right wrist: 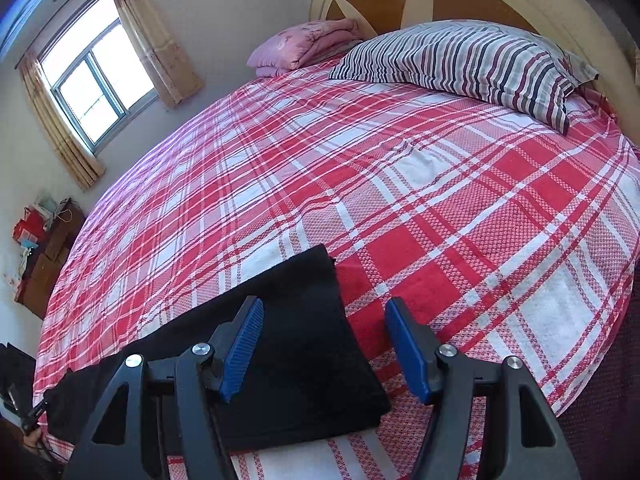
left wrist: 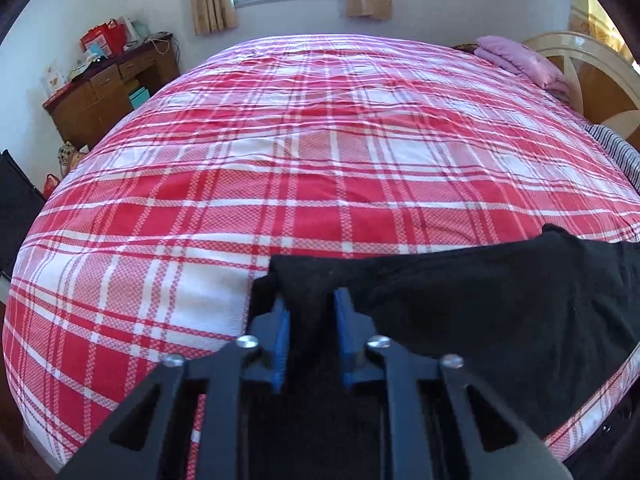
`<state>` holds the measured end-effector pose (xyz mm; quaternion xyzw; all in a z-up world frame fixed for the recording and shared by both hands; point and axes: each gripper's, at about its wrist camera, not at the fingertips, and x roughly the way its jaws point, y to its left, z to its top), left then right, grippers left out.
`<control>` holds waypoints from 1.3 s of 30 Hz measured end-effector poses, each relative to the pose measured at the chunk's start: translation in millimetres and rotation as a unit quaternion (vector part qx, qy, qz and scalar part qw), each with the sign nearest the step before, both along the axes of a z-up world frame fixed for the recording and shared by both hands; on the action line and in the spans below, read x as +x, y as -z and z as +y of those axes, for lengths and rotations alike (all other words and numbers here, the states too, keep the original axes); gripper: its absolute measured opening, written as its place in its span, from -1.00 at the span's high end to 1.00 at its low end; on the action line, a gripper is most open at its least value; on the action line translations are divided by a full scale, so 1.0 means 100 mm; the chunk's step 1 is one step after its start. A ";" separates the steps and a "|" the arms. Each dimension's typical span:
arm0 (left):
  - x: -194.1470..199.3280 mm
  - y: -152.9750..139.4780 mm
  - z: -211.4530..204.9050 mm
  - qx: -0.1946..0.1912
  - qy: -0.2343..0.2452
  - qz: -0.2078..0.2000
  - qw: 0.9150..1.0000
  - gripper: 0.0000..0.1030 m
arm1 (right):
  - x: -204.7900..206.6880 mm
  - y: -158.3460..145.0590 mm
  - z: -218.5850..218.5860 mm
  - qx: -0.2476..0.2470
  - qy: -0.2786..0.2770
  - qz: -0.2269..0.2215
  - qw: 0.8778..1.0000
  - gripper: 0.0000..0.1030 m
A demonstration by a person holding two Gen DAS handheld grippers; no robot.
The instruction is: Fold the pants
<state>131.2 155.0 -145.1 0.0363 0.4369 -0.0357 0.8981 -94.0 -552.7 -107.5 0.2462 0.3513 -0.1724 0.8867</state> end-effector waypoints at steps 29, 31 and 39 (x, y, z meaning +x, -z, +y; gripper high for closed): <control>-0.24 -0.31 -0.81 -0.010 0.082 -0.062 0.995 -0.39 | -0.06 0.05 -0.12 0.070 -0.058 -0.011 0.996 0.10; -0.28 -0.15 -1.05 -0.009 0.120 -0.040 0.992 -0.39 | -0.03 0.08 -0.09 0.066 -0.065 0.004 0.996 0.10; -0.22 0.17 -1.11 -0.028 0.132 0.004 0.991 -0.48 | -0.02 0.16 -0.05 0.075 -0.104 0.006 0.992 0.58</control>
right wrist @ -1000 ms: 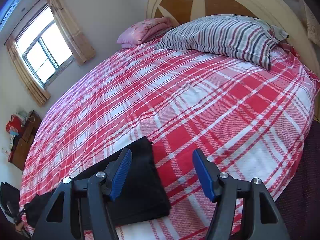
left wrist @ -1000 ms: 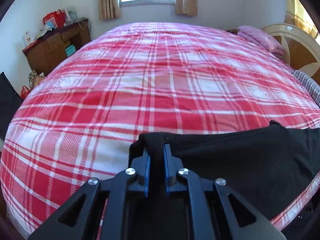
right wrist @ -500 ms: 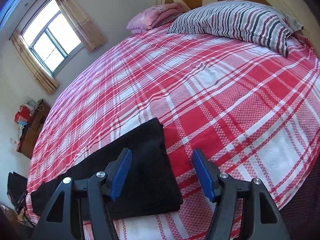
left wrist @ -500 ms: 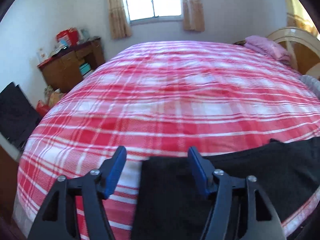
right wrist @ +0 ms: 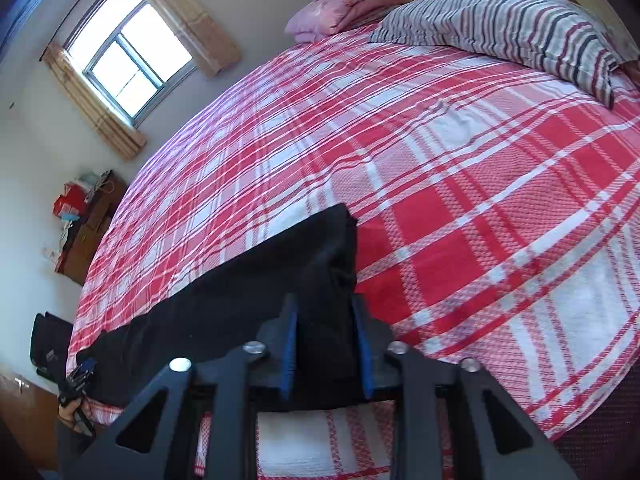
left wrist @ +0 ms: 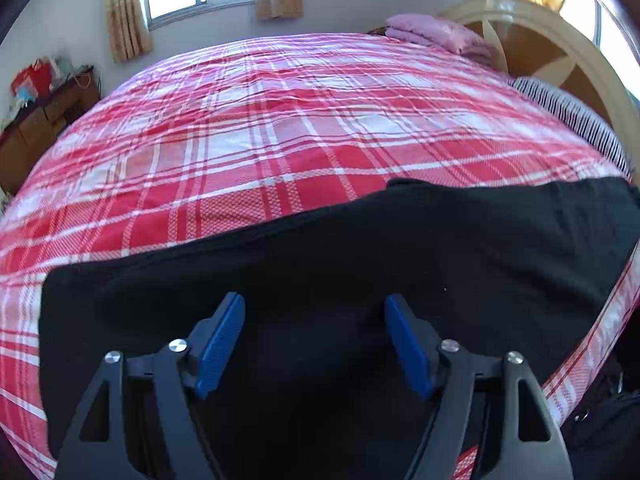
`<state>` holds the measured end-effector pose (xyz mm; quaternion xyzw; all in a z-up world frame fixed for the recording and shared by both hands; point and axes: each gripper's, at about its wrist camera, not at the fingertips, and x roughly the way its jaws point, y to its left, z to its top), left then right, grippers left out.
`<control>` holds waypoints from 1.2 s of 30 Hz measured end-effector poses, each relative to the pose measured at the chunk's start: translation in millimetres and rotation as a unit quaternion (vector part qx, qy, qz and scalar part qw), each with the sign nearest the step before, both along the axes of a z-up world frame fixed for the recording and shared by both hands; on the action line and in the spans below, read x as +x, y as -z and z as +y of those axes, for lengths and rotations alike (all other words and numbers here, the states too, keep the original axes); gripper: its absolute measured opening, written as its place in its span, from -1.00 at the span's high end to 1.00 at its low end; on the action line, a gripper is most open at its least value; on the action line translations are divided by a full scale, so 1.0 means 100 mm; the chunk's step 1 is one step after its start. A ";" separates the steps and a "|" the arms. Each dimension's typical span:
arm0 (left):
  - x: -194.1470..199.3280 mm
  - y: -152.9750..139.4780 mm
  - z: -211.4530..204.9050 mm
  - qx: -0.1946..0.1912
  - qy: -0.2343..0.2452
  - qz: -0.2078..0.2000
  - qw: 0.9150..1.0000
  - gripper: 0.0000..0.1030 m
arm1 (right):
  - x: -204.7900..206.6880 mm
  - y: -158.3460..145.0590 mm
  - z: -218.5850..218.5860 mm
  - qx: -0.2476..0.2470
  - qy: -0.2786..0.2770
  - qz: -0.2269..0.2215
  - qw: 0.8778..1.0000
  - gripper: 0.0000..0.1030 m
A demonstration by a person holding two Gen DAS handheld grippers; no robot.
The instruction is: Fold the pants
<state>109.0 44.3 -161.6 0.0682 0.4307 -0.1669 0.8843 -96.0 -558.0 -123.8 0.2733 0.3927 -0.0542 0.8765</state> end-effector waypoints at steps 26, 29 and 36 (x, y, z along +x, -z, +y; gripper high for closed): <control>-0.03 0.04 -0.09 0.006 0.011 -0.002 1.000 -0.71 | 0.09 -0.79 1.18 -0.006 -0.085 -0.120 0.989 0.78; -0.03 0.03 -0.09 0.006 0.012 -0.001 1.000 -0.71 | 0.19 -0.81 1.39 -0.005 -0.103 -0.121 0.987 0.78; -0.04 0.02 -0.08 0.005 0.015 0.003 1.000 -0.71 | 0.46 -0.83 1.90 0.001 -0.154 -0.122 0.981 0.78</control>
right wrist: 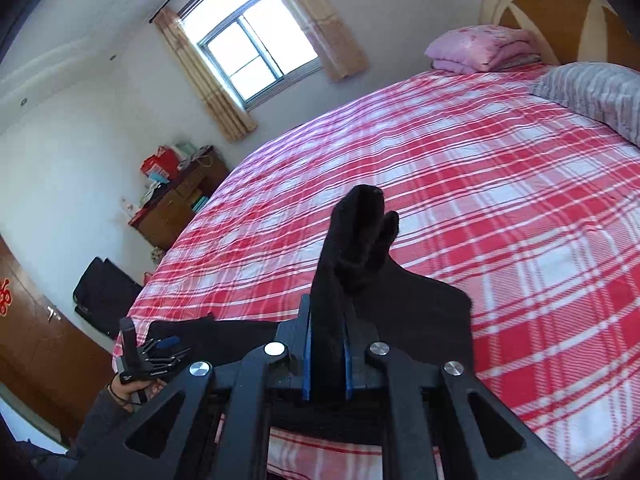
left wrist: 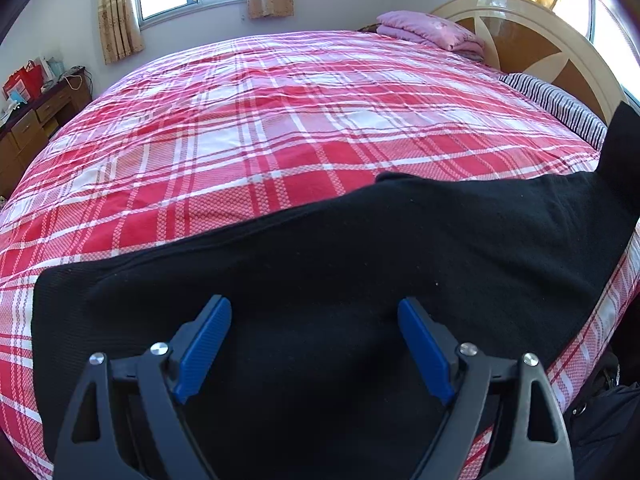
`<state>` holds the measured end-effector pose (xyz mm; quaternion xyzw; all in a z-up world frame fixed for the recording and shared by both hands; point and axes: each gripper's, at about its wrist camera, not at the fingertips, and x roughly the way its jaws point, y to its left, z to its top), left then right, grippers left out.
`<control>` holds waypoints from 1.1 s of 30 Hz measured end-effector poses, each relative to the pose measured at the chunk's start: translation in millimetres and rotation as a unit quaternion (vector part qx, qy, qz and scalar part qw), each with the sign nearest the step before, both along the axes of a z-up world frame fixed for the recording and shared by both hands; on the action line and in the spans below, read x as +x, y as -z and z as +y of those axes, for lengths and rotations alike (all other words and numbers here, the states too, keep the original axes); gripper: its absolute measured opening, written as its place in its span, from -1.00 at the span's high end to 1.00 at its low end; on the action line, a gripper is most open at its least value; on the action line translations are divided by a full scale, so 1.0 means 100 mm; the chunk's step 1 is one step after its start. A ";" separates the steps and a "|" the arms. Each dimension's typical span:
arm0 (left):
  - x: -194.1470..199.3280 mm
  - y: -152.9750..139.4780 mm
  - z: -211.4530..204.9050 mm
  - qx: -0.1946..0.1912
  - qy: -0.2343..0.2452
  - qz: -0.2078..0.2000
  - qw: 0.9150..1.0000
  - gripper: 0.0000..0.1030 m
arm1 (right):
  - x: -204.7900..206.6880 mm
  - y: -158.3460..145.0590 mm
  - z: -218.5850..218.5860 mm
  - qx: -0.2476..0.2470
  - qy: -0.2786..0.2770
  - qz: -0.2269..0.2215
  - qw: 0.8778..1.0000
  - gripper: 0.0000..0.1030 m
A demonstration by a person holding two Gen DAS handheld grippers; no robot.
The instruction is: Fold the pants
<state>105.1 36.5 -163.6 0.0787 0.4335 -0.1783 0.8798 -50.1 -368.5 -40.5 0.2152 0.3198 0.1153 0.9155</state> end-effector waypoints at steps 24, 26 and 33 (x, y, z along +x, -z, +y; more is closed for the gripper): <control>-0.10 -0.18 -0.13 -0.020 0.022 -0.001 1.000 -0.71 | 0.73 0.42 1.67 -0.046 -0.164 0.047 0.984 0.78; -0.11 -0.19 -0.15 -0.021 0.025 -0.001 0.999 -0.71 | 0.77 0.51 1.80 -0.057 -0.175 0.055 0.981 0.78; -0.14 -0.18 -0.22 -0.029 0.034 0.003 0.999 -0.71 | 0.91 0.93 2.21 -0.097 -0.216 0.099 0.966 0.73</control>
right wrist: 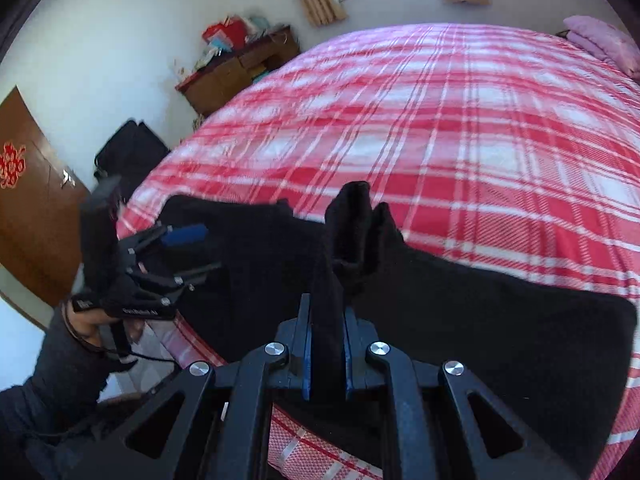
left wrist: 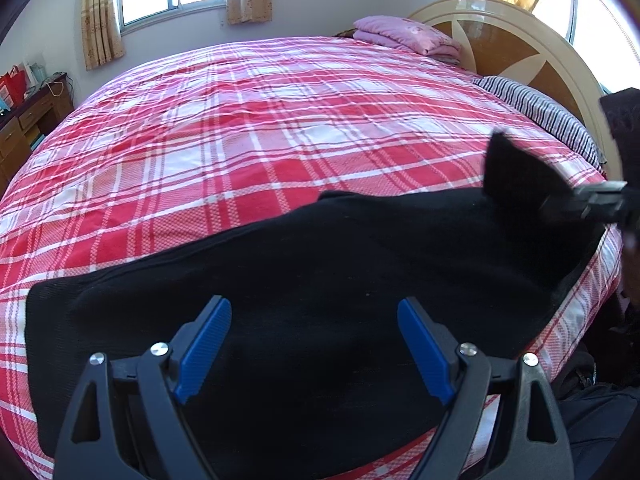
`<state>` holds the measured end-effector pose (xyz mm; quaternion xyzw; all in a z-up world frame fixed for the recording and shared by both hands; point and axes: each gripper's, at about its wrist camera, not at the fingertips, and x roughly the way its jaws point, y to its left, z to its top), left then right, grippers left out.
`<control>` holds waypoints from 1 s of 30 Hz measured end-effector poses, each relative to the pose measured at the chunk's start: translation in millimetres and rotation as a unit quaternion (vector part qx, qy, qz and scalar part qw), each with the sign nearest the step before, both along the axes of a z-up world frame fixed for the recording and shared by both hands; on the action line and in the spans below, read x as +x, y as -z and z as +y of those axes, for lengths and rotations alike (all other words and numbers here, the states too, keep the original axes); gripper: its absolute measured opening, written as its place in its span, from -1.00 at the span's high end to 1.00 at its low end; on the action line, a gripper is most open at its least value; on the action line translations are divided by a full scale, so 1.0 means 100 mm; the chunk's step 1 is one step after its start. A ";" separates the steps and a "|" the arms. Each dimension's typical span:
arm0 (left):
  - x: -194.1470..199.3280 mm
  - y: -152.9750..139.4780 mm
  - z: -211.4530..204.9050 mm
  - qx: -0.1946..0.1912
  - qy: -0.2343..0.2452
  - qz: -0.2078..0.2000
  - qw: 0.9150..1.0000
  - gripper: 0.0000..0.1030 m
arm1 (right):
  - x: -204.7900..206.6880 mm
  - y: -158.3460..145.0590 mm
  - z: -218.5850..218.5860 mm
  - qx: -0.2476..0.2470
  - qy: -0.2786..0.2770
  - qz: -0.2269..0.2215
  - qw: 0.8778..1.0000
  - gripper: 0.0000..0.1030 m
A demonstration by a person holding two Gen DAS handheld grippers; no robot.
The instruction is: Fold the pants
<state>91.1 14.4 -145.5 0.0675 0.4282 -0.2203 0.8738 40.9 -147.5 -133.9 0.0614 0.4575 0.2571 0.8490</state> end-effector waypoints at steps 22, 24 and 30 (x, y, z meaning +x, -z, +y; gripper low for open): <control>-0.03 0.08 -0.95 -0.127 0.086 0.068 0.986 -0.35 | -0.57 -0.10 -1.16 -0.047 0.119 -0.028 0.991 -0.09; -0.02 0.08 -0.95 -0.130 0.076 0.065 0.986 -0.35 | -0.58 -0.09 -1.08 -0.052 0.102 -0.027 0.993 -0.09; 0.08 -0.01 -0.55 -0.138 0.002 0.033 0.990 -0.35 | -0.56 -0.06 -0.40 -0.064 0.013 -0.044 0.997 -0.09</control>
